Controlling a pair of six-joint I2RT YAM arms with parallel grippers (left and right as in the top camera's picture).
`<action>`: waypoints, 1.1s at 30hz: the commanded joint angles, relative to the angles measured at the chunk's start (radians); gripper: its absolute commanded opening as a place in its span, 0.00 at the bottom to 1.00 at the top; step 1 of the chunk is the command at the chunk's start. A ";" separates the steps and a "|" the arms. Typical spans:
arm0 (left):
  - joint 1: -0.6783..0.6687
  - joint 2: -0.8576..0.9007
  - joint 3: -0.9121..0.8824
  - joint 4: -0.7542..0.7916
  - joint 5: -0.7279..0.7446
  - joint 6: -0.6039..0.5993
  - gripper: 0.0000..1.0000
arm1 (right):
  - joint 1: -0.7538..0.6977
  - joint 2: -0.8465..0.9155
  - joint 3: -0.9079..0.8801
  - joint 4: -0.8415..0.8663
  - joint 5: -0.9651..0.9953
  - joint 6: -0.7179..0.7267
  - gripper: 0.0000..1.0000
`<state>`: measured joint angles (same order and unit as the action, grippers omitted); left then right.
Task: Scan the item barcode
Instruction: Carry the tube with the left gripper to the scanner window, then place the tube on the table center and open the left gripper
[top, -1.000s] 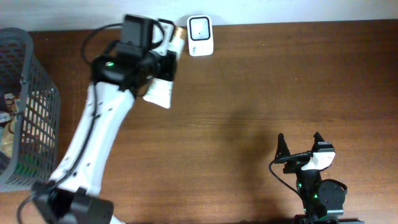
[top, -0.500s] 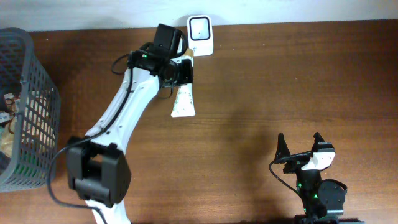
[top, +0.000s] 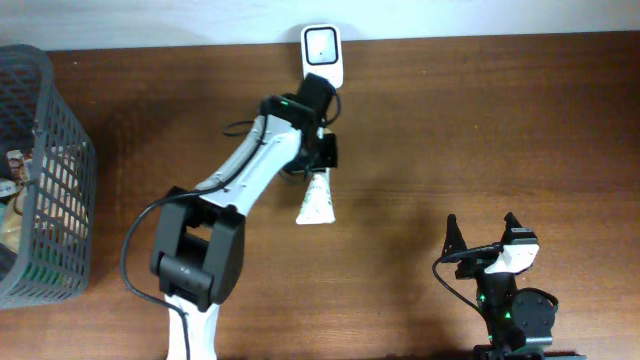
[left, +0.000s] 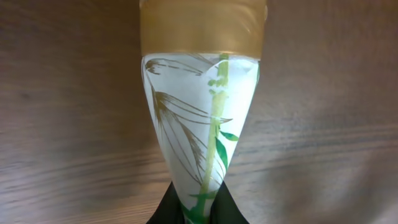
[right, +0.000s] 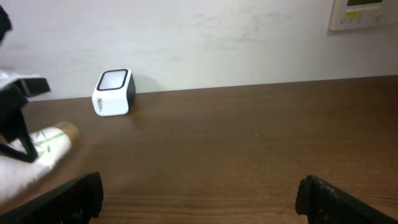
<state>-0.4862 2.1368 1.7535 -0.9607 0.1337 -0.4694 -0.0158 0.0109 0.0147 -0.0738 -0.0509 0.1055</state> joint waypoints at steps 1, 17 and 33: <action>-0.043 0.027 0.014 0.014 -0.003 -0.016 0.00 | 0.008 -0.008 -0.009 0.002 -0.005 0.007 0.98; 0.031 0.006 0.290 -0.111 -0.001 0.151 0.99 | 0.008 -0.008 -0.009 0.002 -0.005 0.007 0.98; 0.823 -0.142 0.748 -0.509 -0.049 0.090 0.99 | 0.008 -0.008 -0.009 0.002 -0.005 0.007 0.98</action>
<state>0.1738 1.9953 2.5008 -1.4239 0.1123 -0.3180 -0.0158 0.0109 0.0147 -0.0734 -0.0509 0.1059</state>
